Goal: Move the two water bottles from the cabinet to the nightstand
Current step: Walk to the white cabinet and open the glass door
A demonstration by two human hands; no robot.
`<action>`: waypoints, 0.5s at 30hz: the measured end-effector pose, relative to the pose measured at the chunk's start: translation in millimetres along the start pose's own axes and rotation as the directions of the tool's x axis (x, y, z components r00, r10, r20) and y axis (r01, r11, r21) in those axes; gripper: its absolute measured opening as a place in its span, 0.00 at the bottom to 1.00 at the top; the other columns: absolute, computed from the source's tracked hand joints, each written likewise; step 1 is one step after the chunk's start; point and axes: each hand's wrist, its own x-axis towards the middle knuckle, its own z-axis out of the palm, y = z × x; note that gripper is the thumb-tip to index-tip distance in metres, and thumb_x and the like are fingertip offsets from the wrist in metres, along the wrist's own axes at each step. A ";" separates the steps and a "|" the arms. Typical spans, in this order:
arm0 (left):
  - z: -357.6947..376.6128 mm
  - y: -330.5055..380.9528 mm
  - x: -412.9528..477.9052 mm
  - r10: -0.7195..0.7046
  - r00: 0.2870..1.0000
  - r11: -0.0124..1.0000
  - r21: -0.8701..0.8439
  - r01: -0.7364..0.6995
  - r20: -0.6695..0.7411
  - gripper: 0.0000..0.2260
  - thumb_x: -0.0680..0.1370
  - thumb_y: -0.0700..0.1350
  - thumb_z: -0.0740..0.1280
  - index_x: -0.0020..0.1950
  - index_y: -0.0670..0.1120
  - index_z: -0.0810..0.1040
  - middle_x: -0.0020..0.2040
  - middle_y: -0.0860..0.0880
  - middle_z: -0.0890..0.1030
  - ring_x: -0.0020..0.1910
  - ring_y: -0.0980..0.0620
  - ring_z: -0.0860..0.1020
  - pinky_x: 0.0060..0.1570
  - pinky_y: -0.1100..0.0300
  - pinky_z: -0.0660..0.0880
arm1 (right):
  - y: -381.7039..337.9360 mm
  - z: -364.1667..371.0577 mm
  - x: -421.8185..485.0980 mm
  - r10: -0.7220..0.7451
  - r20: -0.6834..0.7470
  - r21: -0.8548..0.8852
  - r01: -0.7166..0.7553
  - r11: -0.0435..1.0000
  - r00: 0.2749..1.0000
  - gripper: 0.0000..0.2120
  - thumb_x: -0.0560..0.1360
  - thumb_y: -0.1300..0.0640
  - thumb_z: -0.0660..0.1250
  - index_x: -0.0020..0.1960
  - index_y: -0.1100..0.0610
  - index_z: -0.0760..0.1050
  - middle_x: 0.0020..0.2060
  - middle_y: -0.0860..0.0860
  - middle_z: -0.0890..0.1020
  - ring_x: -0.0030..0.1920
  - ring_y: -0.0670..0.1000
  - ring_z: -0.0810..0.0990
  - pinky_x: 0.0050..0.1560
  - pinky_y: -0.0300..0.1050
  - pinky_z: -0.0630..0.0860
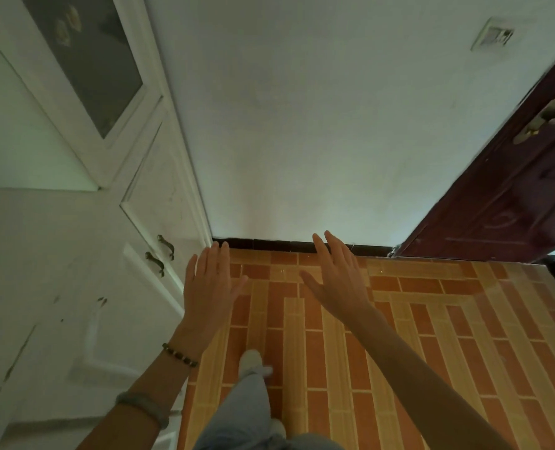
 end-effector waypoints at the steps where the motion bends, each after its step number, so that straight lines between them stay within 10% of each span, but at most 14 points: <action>1: 4.3 -0.5 14.2 0.001 1.000 1.000 0.005 -0.001 -0.012 0.30 0.73 0.57 0.64 0.67 0.37 0.67 0.64 0.36 0.73 0.62 0.38 0.72 0.63 0.43 0.65 | 4.2 3.1 13.1 0.003 0.009 -0.004 -0.003 1.000 1.000 0.33 0.75 0.43 0.63 0.73 0.57 0.58 0.73 0.59 0.61 0.72 0.60 0.60 0.69 0.57 0.58; 15: 33.5 -28.1 220.4 -0.030 0.999 0.996 0.078 0.032 -0.024 0.33 0.70 0.58 0.69 0.67 0.38 0.68 0.64 0.36 0.74 0.62 0.38 0.73 0.62 0.43 0.66 | 31.7 26.1 231.9 -0.050 -0.014 0.023 0.050 0.998 0.999 0.32 0.74 0.43 0.63 0.72 0.59 0.61 0.71 0.61 0.64 0.70 0.62 0.64 0.67 0.57 0.60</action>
